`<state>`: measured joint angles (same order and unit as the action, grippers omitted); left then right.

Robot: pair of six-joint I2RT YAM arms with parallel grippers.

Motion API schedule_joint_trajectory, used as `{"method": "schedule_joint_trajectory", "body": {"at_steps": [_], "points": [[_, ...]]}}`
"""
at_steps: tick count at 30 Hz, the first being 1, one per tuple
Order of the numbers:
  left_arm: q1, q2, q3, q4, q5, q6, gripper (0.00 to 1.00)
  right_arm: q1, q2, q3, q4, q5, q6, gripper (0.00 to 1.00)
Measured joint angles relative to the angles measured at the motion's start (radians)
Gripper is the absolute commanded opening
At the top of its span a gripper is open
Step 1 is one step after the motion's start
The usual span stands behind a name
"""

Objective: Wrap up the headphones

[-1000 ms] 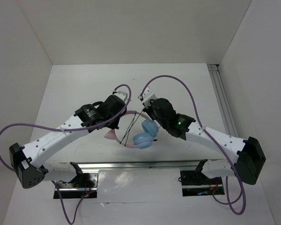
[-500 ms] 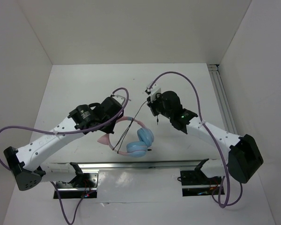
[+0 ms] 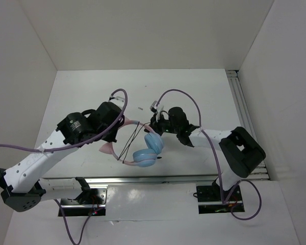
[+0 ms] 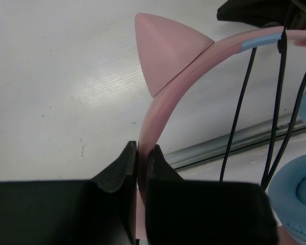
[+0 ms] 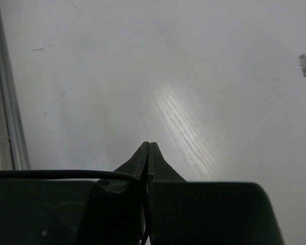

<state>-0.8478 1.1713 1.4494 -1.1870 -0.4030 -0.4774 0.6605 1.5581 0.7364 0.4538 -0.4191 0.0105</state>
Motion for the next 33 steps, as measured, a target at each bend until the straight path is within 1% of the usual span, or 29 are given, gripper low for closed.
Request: {"method": "schedule_joint_trajectory", "body": {"at_steps": [1, 2, 4, 6, 7, 11, 14, 15, 16, 17, 20, 23, 33], "points": [[0.000, -0.006, 0.000, -0.001, 0.000, 0.000, 0.00, -0.004, 0.020, 0.000, 0.033, -0.048, 0.020, 0.07], [0.000, -0.014, 0.000, -0.002, -0.002, 0.000, 0.00, -0.006, 0.045, 0.002, 0.066, -0.098, 0.046, 0.10], [0.000, -0.029, 0.000, -0.004, -0.003, 0.000, 0.00, -0.006, 0.086, 0.002, 0.113, -0.169, 0.093, 0.13], [0.000, -0.039, 0.004, -0.003, -0.001, -0.001, 0.00, 0.001, 0.117, 0.001, 0.155, -0.212, 0.137, 0.18], [0.000, -0.043, 0.007, -0.003, 0.000, -0.001, 0.00, 0.002, 0.125, -0.003, 0.182, -0.232, 0.158, 0.22], [0.000, -0.044, 0.014, -0.002, 0.000, -0.001, 0.00, 0.004, 0.134, -0.008, 0.251, -0.274, 0.204, 0.24], [0.000, -0.044, 0.014, -0.003, -0.002, -0.002, 0.00, 0.005, 0.142, -0.008, 0.277, -0.291, 0.221, 0.24], [0.000, -0.044, 0.014, -0.003, -0.005, -0.003, 0.00, 0.005, 0.147, -0.008, 0.282, -0.294, 0.225, 0.27], [0.000, -0.044, 0.014, -0.003, -0.011, -0.006, 0.00, 0.005, 0.151, -0.009, 0.286, -0.296, 0.228, 0.27], [0.000, -0.044, 0.014, -0.003, -0.019, -0.009, 0.00, 0.005, 0.154, -0.010, 0.286, -0.295, 0.229, 0.29], [-0.001, -0.043, 0.014, -0.008, -0.046, -0.028, 0.00, 0.005, 0.154, -0.025, 0.288, -0.293, 0.230, 0.29], [-0.001, -0.043, 0.014, -0.014, -0.065, -0.039, 0.00, 0.005, 0.154, -0.045, 0.286, -0.285, 0.229, 0.33], [-0.001, -0.042, 0.014, -0.018, -0.093, -0.055, 0.00, 0.000, 0.146, -0.090, 0.274, -0.239, 0.224, 0.36]]}}
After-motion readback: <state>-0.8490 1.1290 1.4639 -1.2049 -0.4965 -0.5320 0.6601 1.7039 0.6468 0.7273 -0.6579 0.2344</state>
